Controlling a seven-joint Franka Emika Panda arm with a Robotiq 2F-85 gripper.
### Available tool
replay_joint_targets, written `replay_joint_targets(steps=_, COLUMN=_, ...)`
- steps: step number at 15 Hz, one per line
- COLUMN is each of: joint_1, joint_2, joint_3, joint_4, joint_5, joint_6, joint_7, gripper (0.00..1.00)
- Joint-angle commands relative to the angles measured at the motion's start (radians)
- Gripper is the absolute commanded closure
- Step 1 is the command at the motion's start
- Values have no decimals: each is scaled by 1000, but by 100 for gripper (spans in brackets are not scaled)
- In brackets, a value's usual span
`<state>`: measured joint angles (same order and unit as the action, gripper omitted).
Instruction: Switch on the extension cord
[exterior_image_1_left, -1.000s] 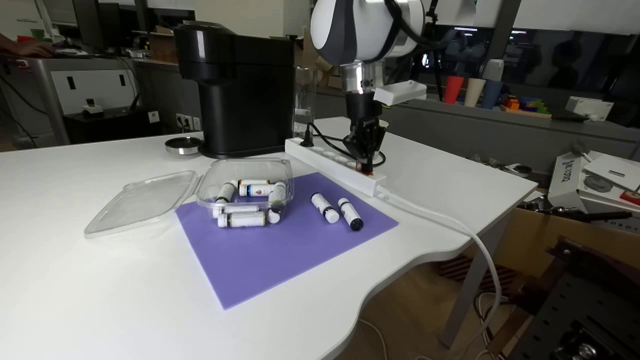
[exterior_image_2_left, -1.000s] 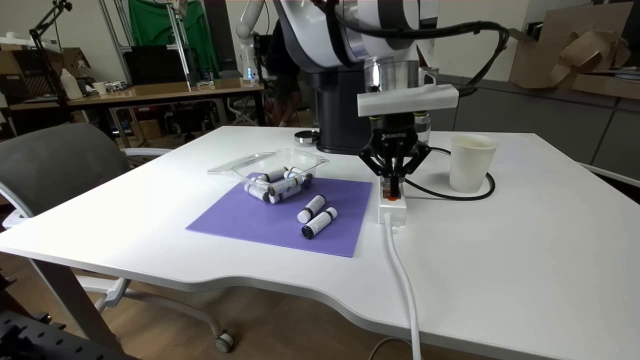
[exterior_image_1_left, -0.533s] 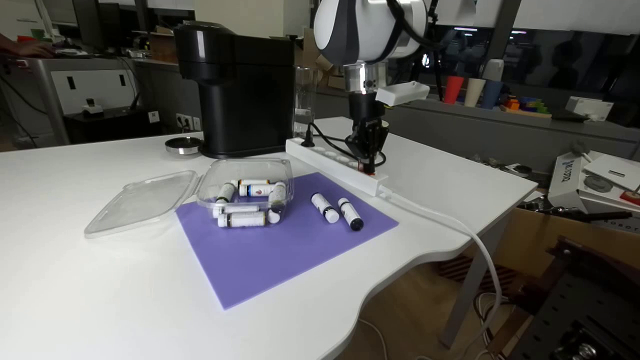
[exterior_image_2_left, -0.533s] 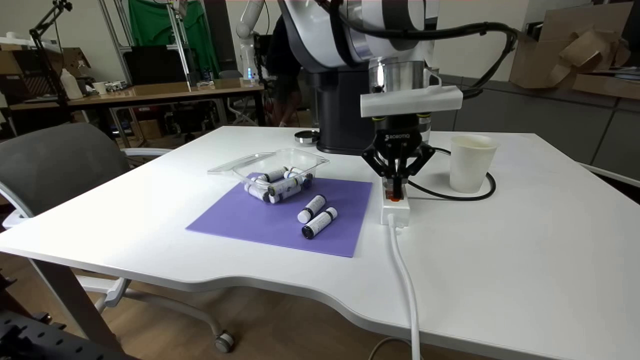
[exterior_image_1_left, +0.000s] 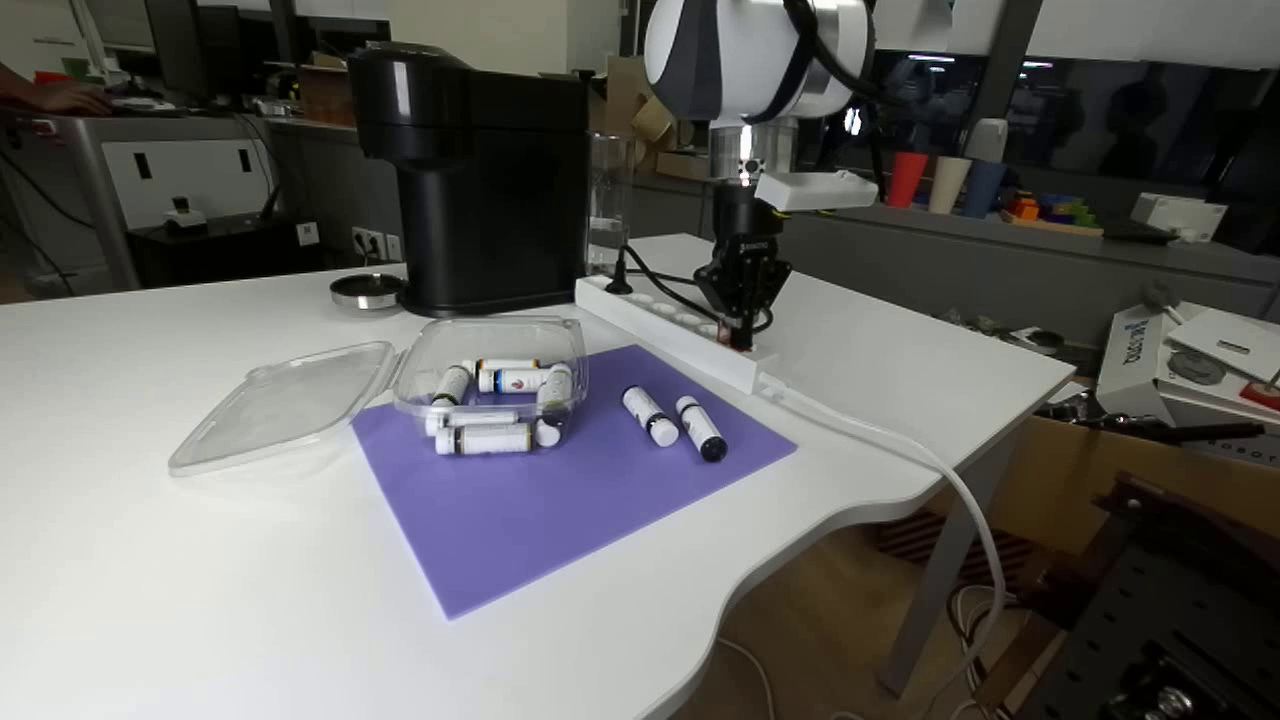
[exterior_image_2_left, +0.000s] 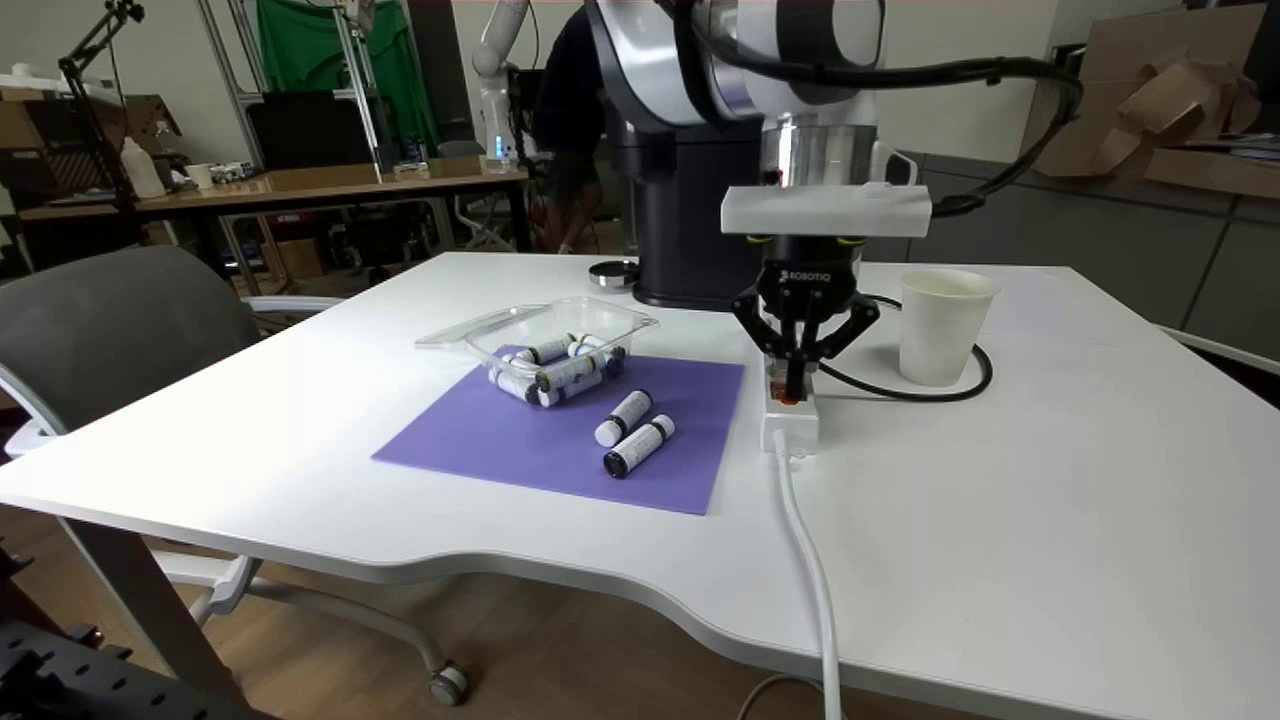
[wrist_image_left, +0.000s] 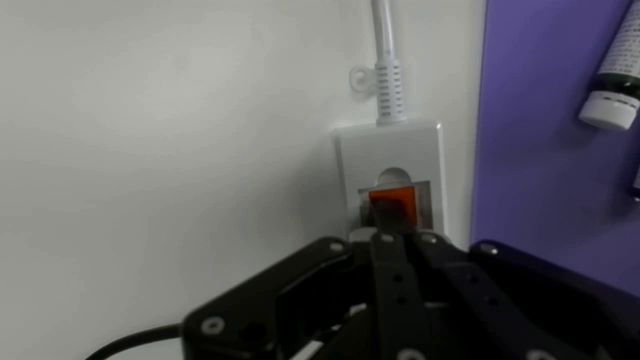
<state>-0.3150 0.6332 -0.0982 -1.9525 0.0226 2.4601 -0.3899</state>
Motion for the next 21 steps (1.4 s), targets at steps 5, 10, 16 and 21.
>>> replay_joint_targets(steps=5, joint_1=-62, joint_2=-30, joint_3=53, joint_4=-57, joint_5=90, joint_6=-55, joint_7=-33, gripper=100)
replay_joint_targets(steps=10, joint_1=-47, joint_2=-130, joint_3=69, joint_4=-171, joint_5=81, joint_6=37, joint_7=-64, gripper=100)
replay_joint_targets(steps=16, joint_1=-7, joint_2=-300, joint_3=72, joint_4=-313, joint_5=56, joint_6=95, joint_7=-72, gripper=100)
replay_joint_targets(steps=21, joint_1=62, joint_2=-400, joint_3=20, joint_4=-308, joint_5=-6, joint_6=-37, joint_7=24, gripper=61)
